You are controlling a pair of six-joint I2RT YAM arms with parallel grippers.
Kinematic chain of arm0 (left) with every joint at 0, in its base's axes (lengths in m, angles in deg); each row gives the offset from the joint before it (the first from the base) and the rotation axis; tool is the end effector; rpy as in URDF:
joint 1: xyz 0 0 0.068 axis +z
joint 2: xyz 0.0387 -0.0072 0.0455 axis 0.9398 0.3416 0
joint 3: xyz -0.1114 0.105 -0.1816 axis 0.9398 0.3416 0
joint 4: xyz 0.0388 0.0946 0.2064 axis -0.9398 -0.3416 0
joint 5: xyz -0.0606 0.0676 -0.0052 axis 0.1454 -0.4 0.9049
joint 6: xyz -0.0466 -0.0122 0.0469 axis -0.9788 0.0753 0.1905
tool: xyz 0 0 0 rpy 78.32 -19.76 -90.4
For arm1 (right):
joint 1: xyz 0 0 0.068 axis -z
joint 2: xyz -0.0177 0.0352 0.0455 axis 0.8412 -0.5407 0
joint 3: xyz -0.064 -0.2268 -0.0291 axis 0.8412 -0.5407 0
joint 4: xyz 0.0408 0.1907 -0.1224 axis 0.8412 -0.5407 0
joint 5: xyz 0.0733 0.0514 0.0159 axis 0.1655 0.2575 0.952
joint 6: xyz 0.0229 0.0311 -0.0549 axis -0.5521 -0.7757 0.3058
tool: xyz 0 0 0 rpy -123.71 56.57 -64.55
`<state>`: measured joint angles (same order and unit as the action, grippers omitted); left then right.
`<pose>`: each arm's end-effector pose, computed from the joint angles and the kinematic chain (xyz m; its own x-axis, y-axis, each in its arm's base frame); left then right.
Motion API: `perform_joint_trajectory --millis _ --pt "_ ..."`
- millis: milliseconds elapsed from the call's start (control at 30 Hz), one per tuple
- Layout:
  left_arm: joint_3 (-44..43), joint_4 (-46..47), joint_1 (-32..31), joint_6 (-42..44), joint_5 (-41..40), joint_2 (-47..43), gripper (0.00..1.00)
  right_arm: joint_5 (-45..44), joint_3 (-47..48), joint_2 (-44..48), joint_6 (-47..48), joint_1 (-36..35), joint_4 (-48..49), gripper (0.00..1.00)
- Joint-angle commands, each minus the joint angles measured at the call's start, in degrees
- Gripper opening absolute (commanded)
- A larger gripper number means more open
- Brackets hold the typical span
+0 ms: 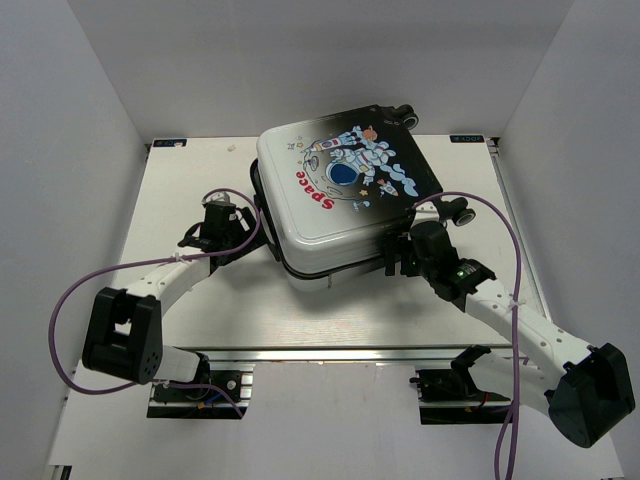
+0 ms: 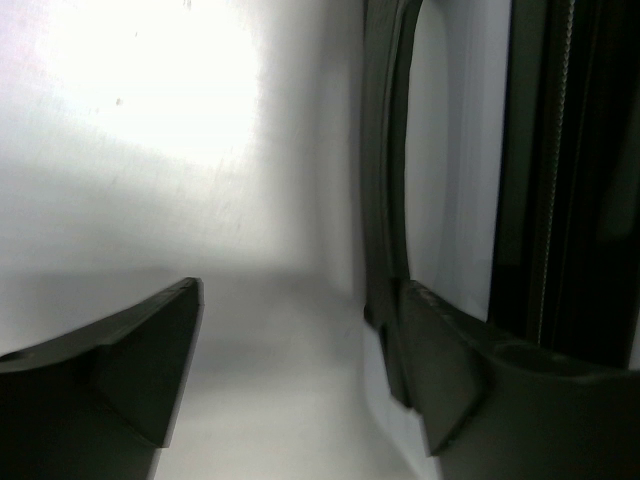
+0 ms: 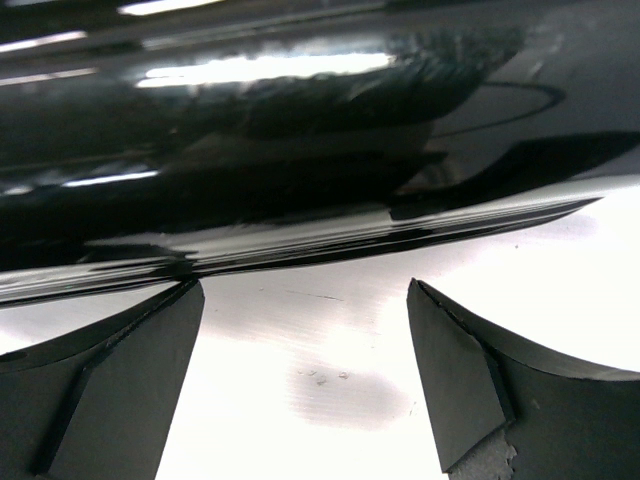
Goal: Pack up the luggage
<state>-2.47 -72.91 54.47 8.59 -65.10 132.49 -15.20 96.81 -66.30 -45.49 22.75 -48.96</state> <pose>0.2609 -0.0710 0.1672 -0.7165 -0.4458 -0.5365 -0.2511 0.8824 -0.3979 0.1930 0.1129 0.2214 -0.5663 -0.0411 -0.8232 -0.1741 0.9822 0.0708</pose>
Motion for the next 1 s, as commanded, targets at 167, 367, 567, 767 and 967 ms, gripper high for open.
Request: perform_joint_trajectory --millis 167,367,567,767,967 --pt "-1.62 -14.51 -0.71 0.93 2.66 -7.22 0.98 2.58 1.48 2.42 -2.32 -0.37 5.83 0.88" --pt "-4.87 -13.55 -0.18 -1.88 -3.65 -1.69 0.98 2.75 1.65 2.51 -1.71 -0.37 6.01 0.89" --pt "-9.79 -12.84 -0.18 -2.68 -4.19 0.87 0.98 2.23 1.74 2.69 -1.27 -0.37 5.92 0.89" --pt "-10.25 -15.31 -0.18 -3.11 -5.34 -6.06 0.98 0.12 1.04 4.18 -0.48 -0.28 5.92 0.89" --pt "-8.30 -11.96 -0.18 -3.55 -6.74 -0.83 0.98 -0.50 0.33 4.79 -0.74 -0.37 5.40 0.89"
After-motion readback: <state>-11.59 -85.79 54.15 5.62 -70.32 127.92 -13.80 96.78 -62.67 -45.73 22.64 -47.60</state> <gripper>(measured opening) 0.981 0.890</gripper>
